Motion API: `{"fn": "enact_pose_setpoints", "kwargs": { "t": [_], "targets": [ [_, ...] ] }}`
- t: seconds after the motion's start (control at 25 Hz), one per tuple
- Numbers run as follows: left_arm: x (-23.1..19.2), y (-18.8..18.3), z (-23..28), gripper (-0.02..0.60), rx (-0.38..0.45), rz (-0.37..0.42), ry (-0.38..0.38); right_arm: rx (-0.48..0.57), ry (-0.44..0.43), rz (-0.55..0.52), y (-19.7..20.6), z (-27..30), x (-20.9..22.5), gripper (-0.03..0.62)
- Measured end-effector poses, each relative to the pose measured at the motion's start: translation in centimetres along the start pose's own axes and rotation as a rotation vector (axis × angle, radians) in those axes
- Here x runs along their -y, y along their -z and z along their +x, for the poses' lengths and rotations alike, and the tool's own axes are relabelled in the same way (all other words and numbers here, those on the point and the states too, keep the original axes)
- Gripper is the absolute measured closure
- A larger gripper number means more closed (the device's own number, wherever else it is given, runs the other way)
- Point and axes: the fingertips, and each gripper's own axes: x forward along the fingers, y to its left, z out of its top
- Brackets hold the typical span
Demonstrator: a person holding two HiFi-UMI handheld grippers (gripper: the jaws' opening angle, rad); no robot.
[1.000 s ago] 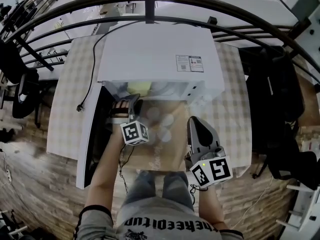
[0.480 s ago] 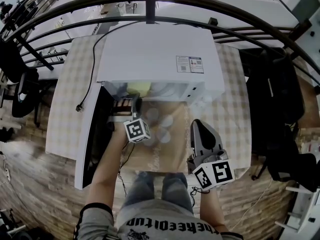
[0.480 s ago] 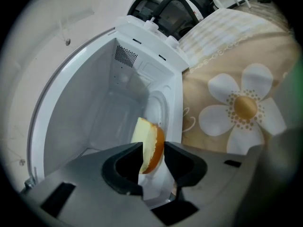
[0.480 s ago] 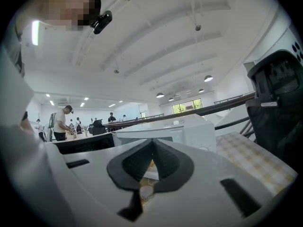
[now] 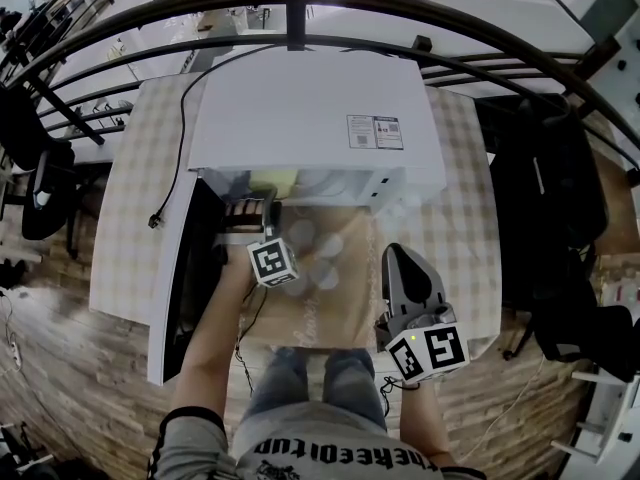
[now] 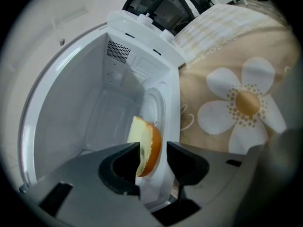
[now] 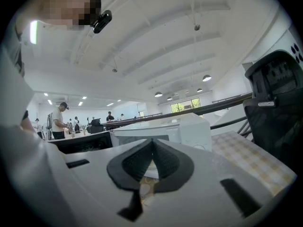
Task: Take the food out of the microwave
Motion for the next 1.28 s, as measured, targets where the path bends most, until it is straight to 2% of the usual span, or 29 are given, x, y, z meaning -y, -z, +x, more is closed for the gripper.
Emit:
{"fn": "enact_pose_setpoints", "kwargs": {
  "t": [0.16, 0.28, 0.48, 0.56, 0.6, 0.72, 1.04, 1.28],
  "targets": [
    [-0.2, 0.0, 0.0, 0.397, 0.017, -0.026, 0.009, -0.004, 0.003, 0.002, 0.1, 0.2, 0.2, 0.589],
    [-0.1, -0.2, 0.1, 0.399, 0.028, -0.015, 0.029, -0.009, -0.001, 0.002, 0.3, 0.5, 0.1, 0.589],
    [0.2, -0.2, 0.1, 0.433, 0.024, -0.012, 0.040, -0.016, -0.018, 0.000, 0.4, 1.0, -0.3, 0.589],
    [0.1, -0.3, 0.1, 0.443, 0.014, -0.004, 0.024, -0.017, -0.025, -0.002, 0.4, 1.1, -0.5, 0.589],
    [-0.1, -0.3, 0.1, 0.485, 0.002, 0.008, 0.012, -0.018, -0.027, -0.002, 0.3, 1.1, -0.5, 0.589],
    [-0.4, -0.6, 0.1, 0.494, -0.030, 0.025, 0.002, -0.022, -0.028, -0.004, 0.4, 1.1, -0.4, 0.589],
    [-0.6, -1.7, -0.8, 0.509, -0.028, -0.043, -0.028, -0.024, -0.038, -0.004, 0.1, 0.6, 0.5, 0.589],
    [-1.0, -2.8, -2.3, 0.515, 0.018, -0.154, -0.045, -0.014, -0.070, -0.006, -0.5, 0.5, 0.9, 0.589]
  ]
}}
